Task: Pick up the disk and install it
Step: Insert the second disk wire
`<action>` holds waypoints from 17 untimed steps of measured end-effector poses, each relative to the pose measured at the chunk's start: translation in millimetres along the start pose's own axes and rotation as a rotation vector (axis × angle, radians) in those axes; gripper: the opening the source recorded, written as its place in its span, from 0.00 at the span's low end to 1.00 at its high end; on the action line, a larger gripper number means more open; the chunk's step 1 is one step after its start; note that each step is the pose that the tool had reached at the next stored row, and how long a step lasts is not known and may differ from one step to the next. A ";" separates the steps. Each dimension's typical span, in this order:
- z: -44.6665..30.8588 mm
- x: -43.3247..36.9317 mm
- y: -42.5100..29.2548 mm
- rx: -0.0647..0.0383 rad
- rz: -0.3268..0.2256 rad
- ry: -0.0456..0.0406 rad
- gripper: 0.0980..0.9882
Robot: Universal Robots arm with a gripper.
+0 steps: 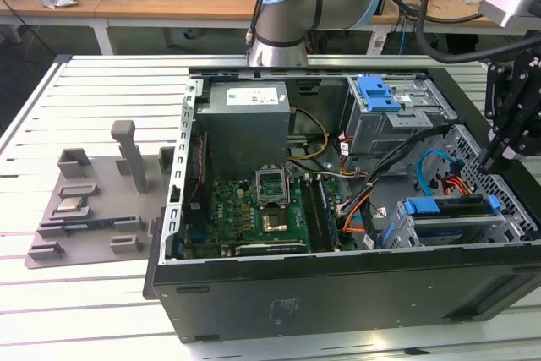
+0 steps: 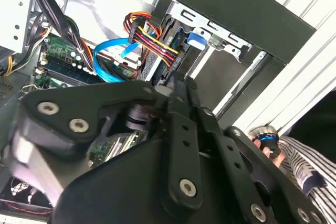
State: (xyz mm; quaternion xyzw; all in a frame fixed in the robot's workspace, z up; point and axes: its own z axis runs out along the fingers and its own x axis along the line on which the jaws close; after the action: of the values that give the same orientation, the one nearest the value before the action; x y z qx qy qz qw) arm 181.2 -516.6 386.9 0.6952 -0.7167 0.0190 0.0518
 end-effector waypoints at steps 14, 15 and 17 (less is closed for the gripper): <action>7.7 -10.9 23.4 0.001 -0.014 0.0006 0.23; 10.9 -11.3 25.5 0.002 -0.022 0.0010 0.23; 13.8 -12.4 26.2 0.003 -0.032 0.0014 0.23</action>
State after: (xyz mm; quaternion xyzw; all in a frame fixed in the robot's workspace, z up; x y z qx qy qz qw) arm 154.8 -504.8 373.2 0.7066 -0.7054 0.0199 0.0515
